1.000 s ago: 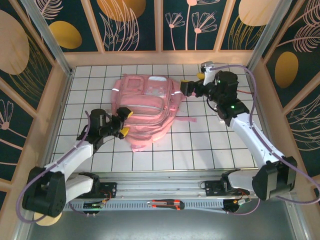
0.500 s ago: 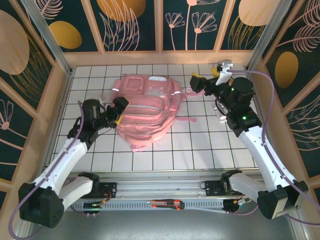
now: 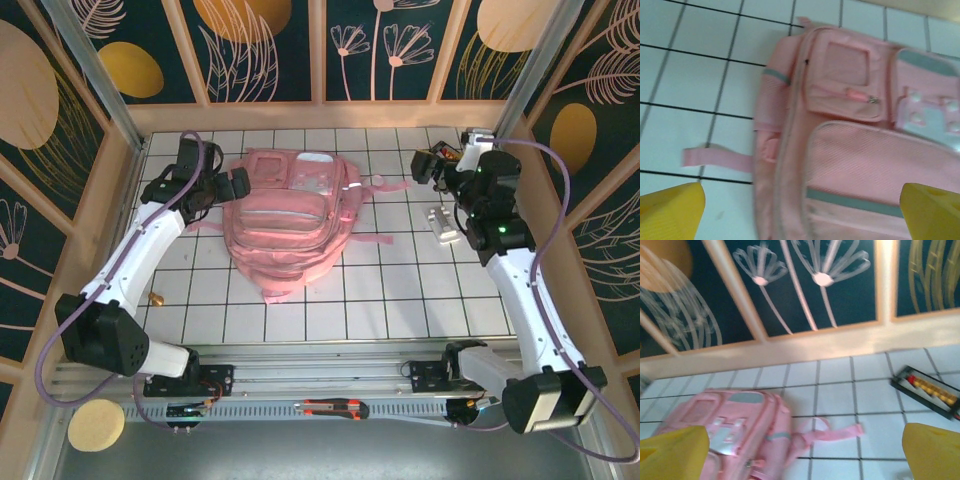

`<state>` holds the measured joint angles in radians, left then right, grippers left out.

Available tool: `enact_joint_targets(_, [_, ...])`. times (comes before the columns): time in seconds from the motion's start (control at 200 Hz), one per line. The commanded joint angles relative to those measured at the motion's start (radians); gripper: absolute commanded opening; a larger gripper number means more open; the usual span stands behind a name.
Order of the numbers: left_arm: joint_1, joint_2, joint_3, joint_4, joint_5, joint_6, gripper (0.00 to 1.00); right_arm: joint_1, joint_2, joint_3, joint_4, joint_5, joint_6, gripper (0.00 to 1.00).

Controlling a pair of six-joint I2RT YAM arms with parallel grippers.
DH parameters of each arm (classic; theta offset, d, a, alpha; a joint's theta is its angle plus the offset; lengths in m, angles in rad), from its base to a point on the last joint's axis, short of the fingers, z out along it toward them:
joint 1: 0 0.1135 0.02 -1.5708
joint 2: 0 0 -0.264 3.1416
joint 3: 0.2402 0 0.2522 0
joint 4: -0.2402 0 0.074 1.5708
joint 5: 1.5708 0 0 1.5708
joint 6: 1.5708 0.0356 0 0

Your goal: Pack the student bag

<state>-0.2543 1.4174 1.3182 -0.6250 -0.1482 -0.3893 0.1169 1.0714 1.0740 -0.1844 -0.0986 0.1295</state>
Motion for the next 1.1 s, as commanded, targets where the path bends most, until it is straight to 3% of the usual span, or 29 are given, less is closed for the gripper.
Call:
enact_joint_targets(0.0, [0.005,-0.071,-0.071,0.053,-0.117,0.127,0.99,-0.077,0.020,-0.031,-0.065,0.034,-0.050,0.99])
enact_joint_targets(0.09, [0.013,-0.217,-0.298,0.320,-0.118,0.205,0.99,-0.149,0.019,-0.179,0.053,-0.003,-0.082,0.99])
enact_joint_targets(0.19, [0.038,-0.349,-0.585,0.615,-0.109,0.279,0.99,-0.160,0.013,-0.391,0.353,-0.026,-0.122,0.99])
enact_joint_targets(0.26, [0.075,-0.365,-0.689,0.721,-0.088,0.246,0.99,-0.164,0.064,-0.534,0.582,-0.034,-0.134,0.99])
enact_joint_targets(0.395, [0.133,-0.374,-0.854,0.958,-0.044,0.224,0.99,-0.165,0.242,-0.658,0.886,-0.040,-0.111,0.99])
enact_joint_targets(0.54, [0.242,-0.332,-0.967,1.165,-0.051,0.224,0.99,-0.142,0.357,-0.714,1.118,-0.009,-0.121,0.99])
enact_joint_targets(0.631, [0.278,-0.311,-1.076,1.421,-0.016,0.254,0.99,-0.127,0.384,-0.726,1.157,0.006,-0.142,0.99])
enact_joint_targets(0.756, [0.299,-0.155,-1.109,1.615,0.032,0.275,0.99,-0.138,0.404,-0.776,1.288,-0.027,-0.166,0.99])
enact_joint_targets(0.951, [0.302,-0.021,-1.070,1.777,0.158,0.290,0.99,-0.161,0.460,-0.832,1.440,-0.018,-0.136,0.99])
enact_joint_targets(1.096, [0.302,0.007,-1.114,1.879,0.192,0.305,0.99,-0.161,0.481,-0.857,1.505,-0.011,-0.132,0.99])
